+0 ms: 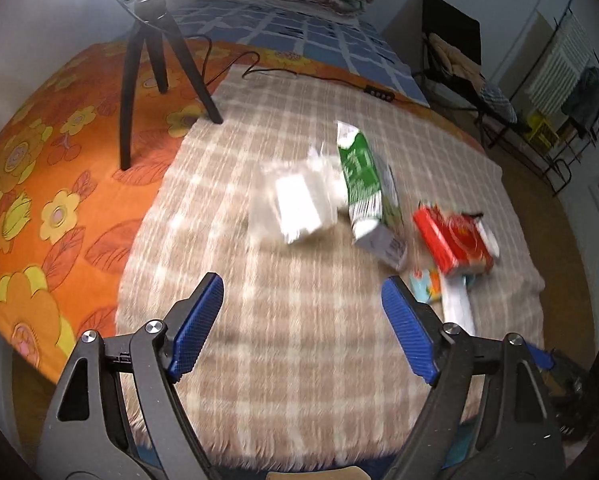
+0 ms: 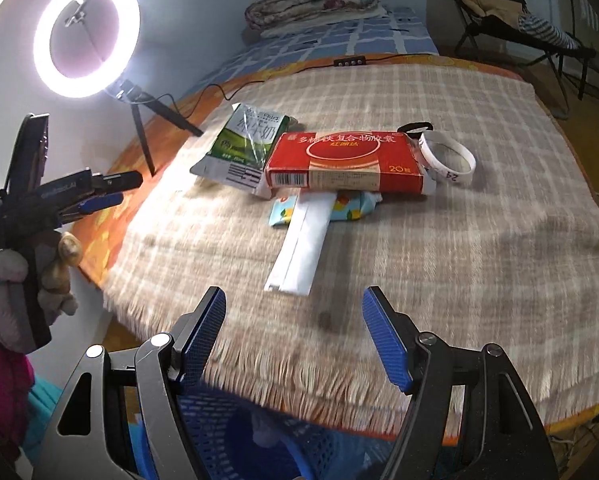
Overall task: Collect trash
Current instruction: 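Move both tools back over the cloth toward the remaining items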
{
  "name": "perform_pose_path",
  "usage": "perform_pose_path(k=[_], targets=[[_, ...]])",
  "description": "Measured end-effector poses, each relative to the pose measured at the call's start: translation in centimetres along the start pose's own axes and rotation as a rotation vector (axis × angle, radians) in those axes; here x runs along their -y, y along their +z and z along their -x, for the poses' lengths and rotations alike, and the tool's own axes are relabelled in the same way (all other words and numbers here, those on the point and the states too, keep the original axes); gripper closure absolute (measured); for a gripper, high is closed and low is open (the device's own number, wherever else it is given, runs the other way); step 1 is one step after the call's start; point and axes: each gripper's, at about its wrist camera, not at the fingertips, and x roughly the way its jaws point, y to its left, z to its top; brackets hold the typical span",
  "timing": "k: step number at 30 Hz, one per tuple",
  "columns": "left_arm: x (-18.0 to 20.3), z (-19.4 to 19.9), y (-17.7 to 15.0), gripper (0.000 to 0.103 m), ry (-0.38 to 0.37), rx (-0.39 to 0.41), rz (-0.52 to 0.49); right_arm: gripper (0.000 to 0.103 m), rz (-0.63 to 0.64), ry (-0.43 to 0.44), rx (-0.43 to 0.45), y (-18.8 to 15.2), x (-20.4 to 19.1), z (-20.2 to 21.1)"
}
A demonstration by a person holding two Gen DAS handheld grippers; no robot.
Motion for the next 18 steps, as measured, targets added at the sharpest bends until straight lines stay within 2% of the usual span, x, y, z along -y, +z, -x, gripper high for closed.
perform_pose_path(k=[5,9,13,18], targets=[[1.2,-1.0,2.1,0.019,-0.031,0.004,-0.004,0.033,-0.026,0.016,-0.008,0.9,0.6,-1.3],[1.4,-2.0,3.6,0.019,-0.011,0.014,0.005,0.033,-0.044,0.026,-0.012,1.8,1.1,-2.2],[0.1,-3.7,5.2,0.019,0.016,0.000,0.055,0.033,-0.062,0.047,-0.010,2.6,1.4,-2.9],[-2.0,-6.4,6.1,0.019,0.007,-0.062,0.138,0.033,-0.057,0.058,-0.018,3.8,1.2,-4.1]])
